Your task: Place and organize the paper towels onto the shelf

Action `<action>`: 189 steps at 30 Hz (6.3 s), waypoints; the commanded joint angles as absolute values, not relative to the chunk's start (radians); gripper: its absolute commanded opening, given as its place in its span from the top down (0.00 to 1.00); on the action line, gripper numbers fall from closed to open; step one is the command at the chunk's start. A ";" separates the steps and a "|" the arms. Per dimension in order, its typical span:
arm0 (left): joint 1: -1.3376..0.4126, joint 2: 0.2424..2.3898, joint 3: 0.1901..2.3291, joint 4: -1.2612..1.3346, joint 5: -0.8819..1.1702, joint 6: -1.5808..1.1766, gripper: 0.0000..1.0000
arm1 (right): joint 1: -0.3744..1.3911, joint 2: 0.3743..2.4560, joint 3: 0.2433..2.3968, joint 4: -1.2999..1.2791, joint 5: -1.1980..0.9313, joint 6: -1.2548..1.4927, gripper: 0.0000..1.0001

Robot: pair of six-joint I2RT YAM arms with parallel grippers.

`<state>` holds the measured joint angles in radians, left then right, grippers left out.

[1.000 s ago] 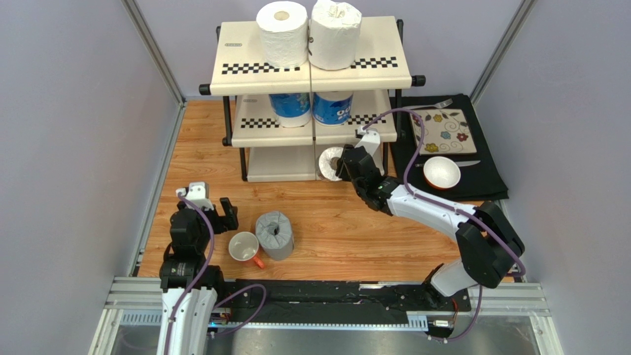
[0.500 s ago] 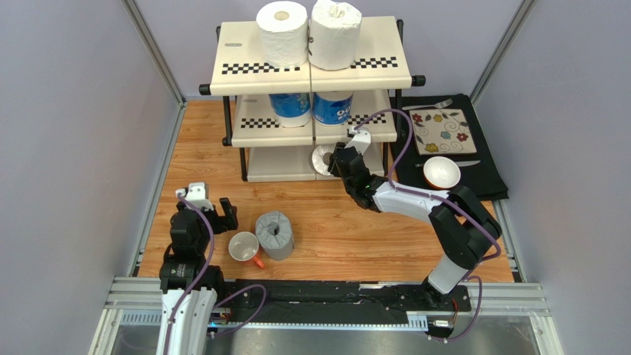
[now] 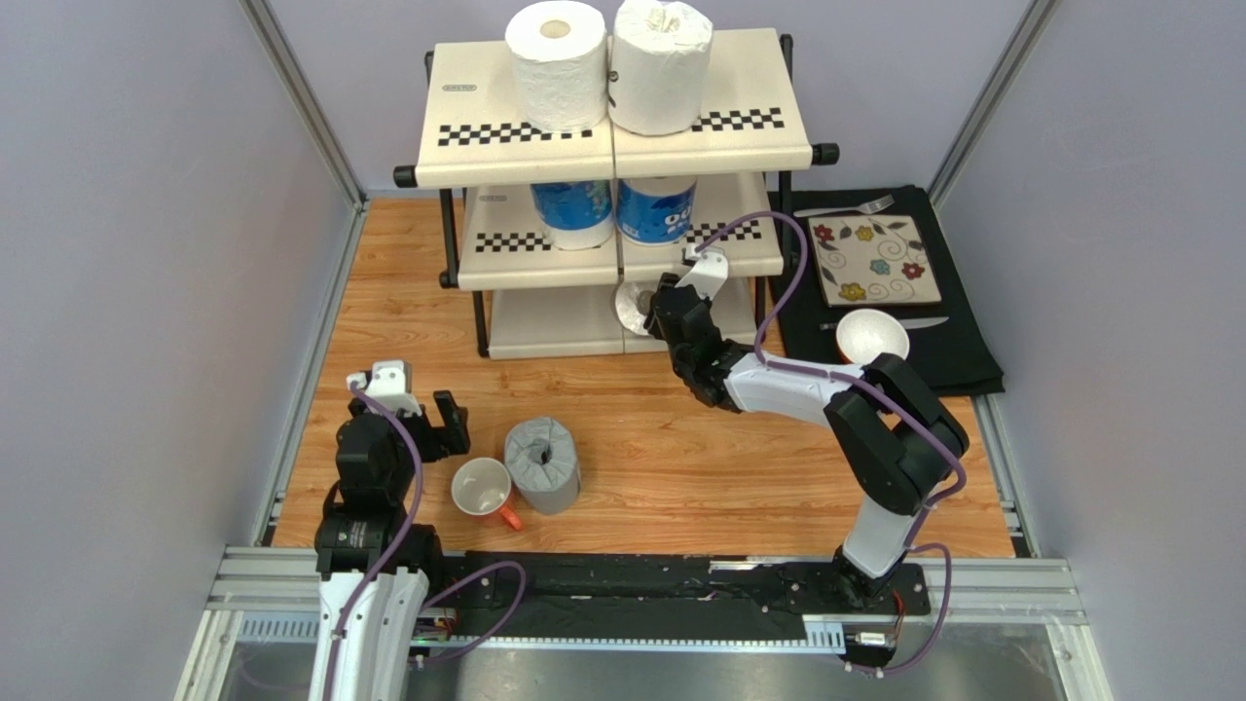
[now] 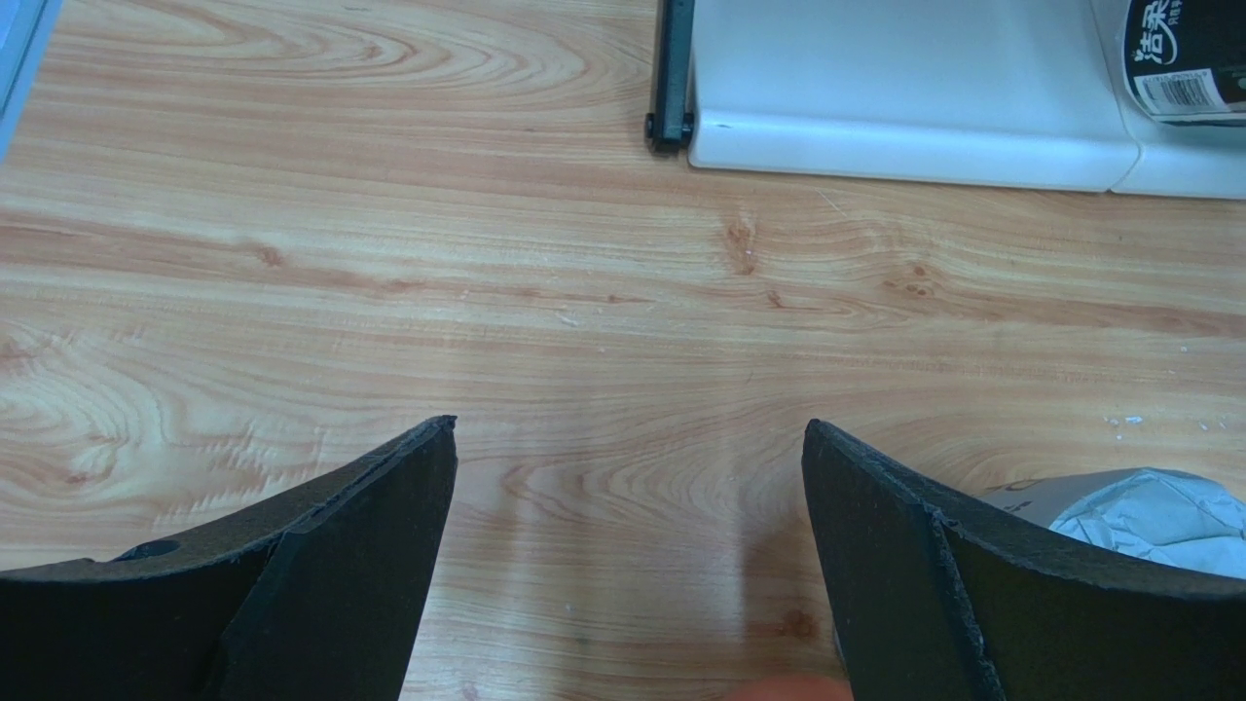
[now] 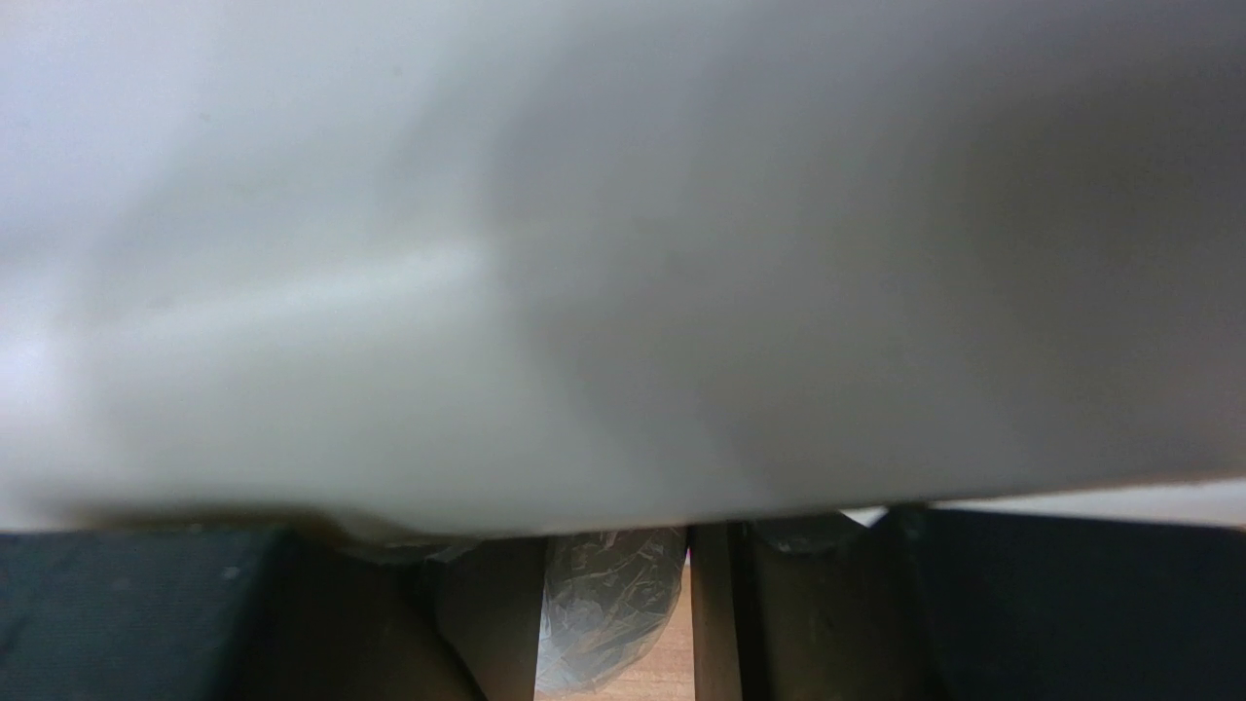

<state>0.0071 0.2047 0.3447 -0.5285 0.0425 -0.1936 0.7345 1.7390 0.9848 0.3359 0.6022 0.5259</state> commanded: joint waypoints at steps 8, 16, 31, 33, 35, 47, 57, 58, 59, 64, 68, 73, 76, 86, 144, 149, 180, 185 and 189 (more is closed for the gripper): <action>0.005 0.198 0.337 -0.503 0.044 -0.186 0.04 | 0.712 1.744 1.063 0.354 0.670 0.545 0.66; 0.005 0.198 0.337 -0.503 0.044 -0.186 0.04 | 0.710 1.730 1.038 0.362 0.689 0.560 0.54; 0.003 0.193 0.336 -0.503 0.044 -0.186 0.04 | 0.709 1.667 1.000 0.419 0.666 0.511 0.28; 0.005 0.193 0.336 -0.503 0.044 -0.186 0.04 | 0.707 1.660 0.997 0.426 0.650 0.503 0.28; 0.003 0.193 0.336 -0.503 0.044 -0.186 0.04 | 0.707 1.658 0.994 0.433 0.634 0.495 0.28; 0.005 0.186 0.336 -0.503 0.041 -0.186 0.04 | 0.704 1.488 0.813 0.466 0.597 0.543 0.29; 0.003 0.184 0.334 -0.503 0.038 -0.186 0.04 | 0.628 1.402 0.657 0.476 0.558 0.794 0.29; 0.005 0.184 0.336 -0.505 0.038 -0.186 0.04 | 0.597 1.413 0.657 0.476 0.546 0.852 0.29; 0.003 0.184 0.334 -0.505 0.037 -0.186 0.04 | 0.580 1.425 0.657 0.480 0.514 0.882 0.29; 0.003 0.181 0.334 -0.505 0.035 -0.187 0.04 | 0.500 1.543 0.650 0.646 0.410 0.992 0.29; 0.005 0.181 0.334 -0.506 0.035 -0.186 0.04 | 0.474 1.658 0.666 0.770 0.359 1.058 0.28; 0.005 0.176 0.333 -0.505 0.032 -0.186 0.04 | 0.463 1.775 0.683 0.923 0.348 1.074 0.27; 0.005 0.176 0.333 -0.505 0.031 -0.186 0.04 | 0.462 1.798 0.695 0.951 0.348 1.074 0.26; 0.003 0.175 0.333 -0.503 0.035 -0.186 0.04 | 0.448 1.821 0.744 0.953 0.350 1.055 0.25; -0.023 0.161 0.336 -0.508 0.011 -0.183 0.04 | 0.419 1.763 0.557 1.246 0.249 1.137 0.24; -0.021 0.199 0.365 -0.497 0.075 -0.161 0.04 | 0.416 1.545 0.490 1.016 0.167 1.105 0.24; -0.023 0.518 0.624 -0.689 0.577 -0.155 0.03 | 0.428 0.747 0.428 0.046 0.054 0.831 0.20; -0.025 0.488 0.526 -0.569 0.548 -0.305 0.04 | 0.430 0.735 0.420 0.037 0.067 0.827 0.20; -0.029 0.453 0.485 -0.548 0.470 -0.337 0.04 | 0.430 0.733 0.413 0.037 0.068 0.825 0.20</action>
